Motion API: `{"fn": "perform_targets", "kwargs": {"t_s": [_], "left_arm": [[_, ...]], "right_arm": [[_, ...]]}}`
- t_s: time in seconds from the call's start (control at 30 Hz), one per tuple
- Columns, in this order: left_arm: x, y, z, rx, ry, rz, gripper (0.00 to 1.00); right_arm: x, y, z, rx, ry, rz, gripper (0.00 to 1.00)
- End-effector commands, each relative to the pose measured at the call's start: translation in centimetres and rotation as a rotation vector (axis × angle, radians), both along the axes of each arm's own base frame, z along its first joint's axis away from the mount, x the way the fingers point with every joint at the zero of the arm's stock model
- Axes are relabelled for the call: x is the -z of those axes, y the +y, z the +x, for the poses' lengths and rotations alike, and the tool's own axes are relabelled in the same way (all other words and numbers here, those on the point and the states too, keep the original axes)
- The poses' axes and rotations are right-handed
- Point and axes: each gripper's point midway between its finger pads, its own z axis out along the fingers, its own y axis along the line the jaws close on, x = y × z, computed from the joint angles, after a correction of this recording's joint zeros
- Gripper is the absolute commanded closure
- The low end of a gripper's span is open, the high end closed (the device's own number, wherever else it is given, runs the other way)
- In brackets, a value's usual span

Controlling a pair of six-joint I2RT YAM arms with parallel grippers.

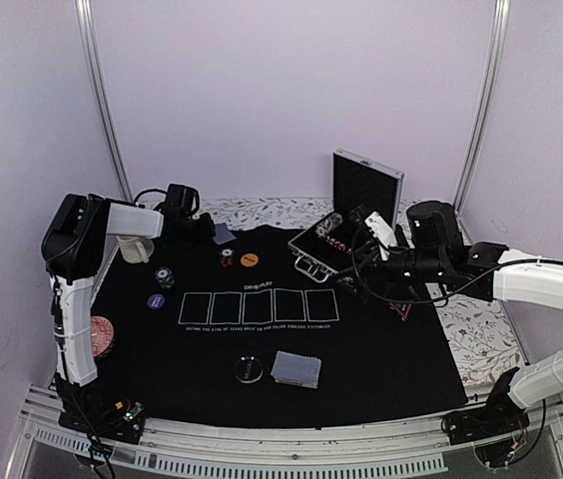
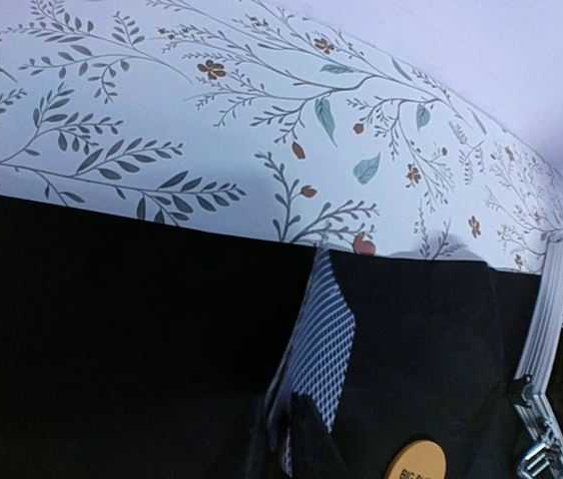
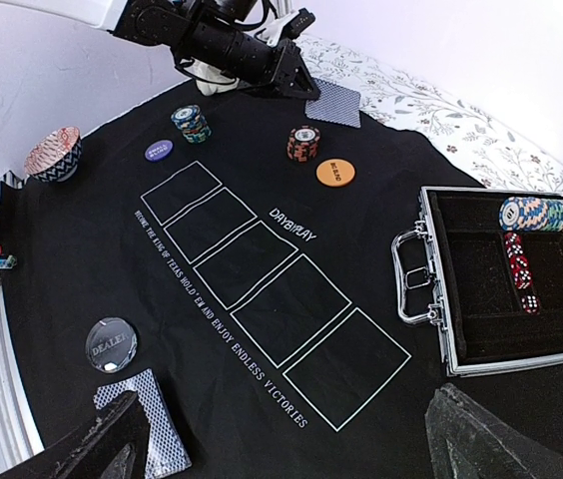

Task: Distribute texas hold em gaming equipment
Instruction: Distribute the poker card in the big blind area, then pick up the poker card from the big blind area.

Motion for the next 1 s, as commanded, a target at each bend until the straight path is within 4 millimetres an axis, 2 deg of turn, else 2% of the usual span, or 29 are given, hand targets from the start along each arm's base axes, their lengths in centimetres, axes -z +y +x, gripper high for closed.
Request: {"fn": "perform_targets", "kwargs": {"t_s": [0.0, 0.1, 0.2, 0.3, 0.43, 0.53, 0.57, 0.7, 0.8, 0.83, 0.87, 0.9, 0.93, 0.97], "left_arm": [[2.1, 0.9, -0.7, -0.019, 0.055, 0.024, 0.84], [2.3, 1.3, -0.9, -0.035, 0.064, 0.025, 0.78], [1.9, 1.8, -1.0, -0.063, 0.065, 0.031, 0.66], [0.8, 2.6, -0.9, -0.105, 0.046, 0.046, 0.56], [-1.7, 3.8, -1.1, -0.166, -0.004, 0.064, 0.46], [-5.0, 3.8, -1.5, -0.173, -0.084, 0.050, 0.42], [-7.2, 3.5, -1.7, -0.166, -0.135, 0.043, 0.40], [-12.3, 2.6, -3.3, -0.127, -0.255, 0.079, 0.39], [-14.9, 0.3, -5.5, -0.024, -0.318, 0.110, 0.40], [-15.7, -1.0, -6.5, 0.034, -0.346, 0.127, 0.40], [-16.4, -3.2, -7.9, 0.119, -0.379, 0.147, 0.41], [-17.0, -4.2, -9.0, 0.185, -0.413, 0.178, 0.41], [-17.4, -6.6, -10.8, 0.277, -0.450, 0.213, 0.41], [-17.1, -7.8, -12.4, 0.342, -0.469, 0.252, 0.40]], "right_arm": [[-1.7, 0.0, -0.1, -0.006, -0.013, 0.033, 0.01], [-1.8, -0.1, -0.2, -0.009, -0.010, 0.036, 0.01], [-2.0, -0.1, -0.3, -0.008, -0.008, 0.037, 0.01], [-1.9, -0.1, -0.4, -0.011, 0.006, 0.034, 0.01], [-1.5, 0.1, -0.5, -0.014, 0.036, 0.029, 0.01], [-1.2, 0.2, -0.9, -0.015, 0.077, 0.039, 0.01], [-1.1, 0.2, -1.0, -0.020, 0.088, 0.041, 0.01], [-0.4, 0.3, -1.5, -0.026, 0.128, 0.046, 0.01], [0.0, 0.1, -1.7, -0.012, 0.161, 0.050, 0.01], [0.3, 0.0, -1.8, -0.003, 0.179, 0.052, 0.01], [0.6, -0.1, -1.9, 0.004, 0.193, 0.051, 0.01], [1.2, -0.2, -2.0, 0.011, 0.216, 0.051, 0.01], [1.8, -0.2, -2.2, 0.014, 0.239, 0.048, 0.01], [2.5, -0.2, -2.5, 0.019, 0.272, 0.047, 0.01]]}}
